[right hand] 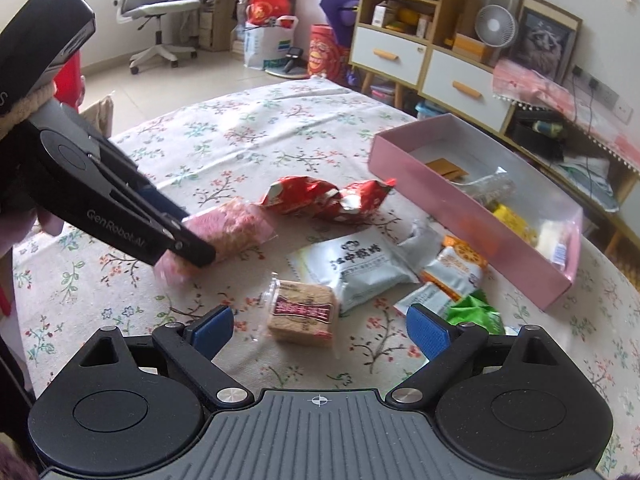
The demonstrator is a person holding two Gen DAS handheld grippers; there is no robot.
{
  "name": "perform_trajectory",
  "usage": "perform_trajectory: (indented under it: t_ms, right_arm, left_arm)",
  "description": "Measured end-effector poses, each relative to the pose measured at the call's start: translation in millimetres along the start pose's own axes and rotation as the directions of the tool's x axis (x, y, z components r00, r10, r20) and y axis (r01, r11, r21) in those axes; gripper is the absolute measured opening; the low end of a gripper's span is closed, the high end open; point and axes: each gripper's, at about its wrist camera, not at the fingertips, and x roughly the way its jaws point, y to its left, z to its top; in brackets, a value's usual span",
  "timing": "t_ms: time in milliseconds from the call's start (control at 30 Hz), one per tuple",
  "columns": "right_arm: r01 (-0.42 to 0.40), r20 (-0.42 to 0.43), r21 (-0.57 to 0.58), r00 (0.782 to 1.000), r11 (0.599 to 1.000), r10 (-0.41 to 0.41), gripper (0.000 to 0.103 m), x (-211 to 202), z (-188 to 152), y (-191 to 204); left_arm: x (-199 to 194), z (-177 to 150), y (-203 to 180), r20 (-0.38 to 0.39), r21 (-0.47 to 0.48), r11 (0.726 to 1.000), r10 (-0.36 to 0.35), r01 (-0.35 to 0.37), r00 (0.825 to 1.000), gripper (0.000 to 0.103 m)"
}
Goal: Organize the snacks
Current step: 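Grasp the pink pastry pack with the left gripper while the right grasps the brown cake pack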
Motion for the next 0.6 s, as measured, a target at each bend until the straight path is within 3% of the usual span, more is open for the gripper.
perform_trajectory:
  t_ms: [67, 233, 467, 600]
  right_arm:
    - [-0.007, -0.002, -0.003, 1.0, 1.0, 0.007, 0.095, 2, 0, 3]
    - [-0.017, -0.006, 0.003, 1.0, 1.0, 0.017, 0.095, 9, 0, 7]
    - [-0.006, -0.019, 0.008, 1.0, 1.0, 0.006, 0.092, 17, -2, 9]
    - [-0.01, -0.031, 0.025, 0.999, 1.0, 0.01, 0.08, 20, -2, 6]
  left_arm:
    - [0, -3, 2, 0.021, 0.017, 1.0, -0.006, 0.005, 1.0, 0.054]
    - [1, -7, 2, 0.063, 0.043, 0.997, -0.061, 0.058, 0.996, 0.06]
    - [9, -7, -1, 0.07, 0.053, 0.996, -0.073, 0.069, 0.995, 0.052]
    - [10, -5, -1, 0.069, 0.051, 0.996, -0.072, 0.068, 0.995, 0.048]
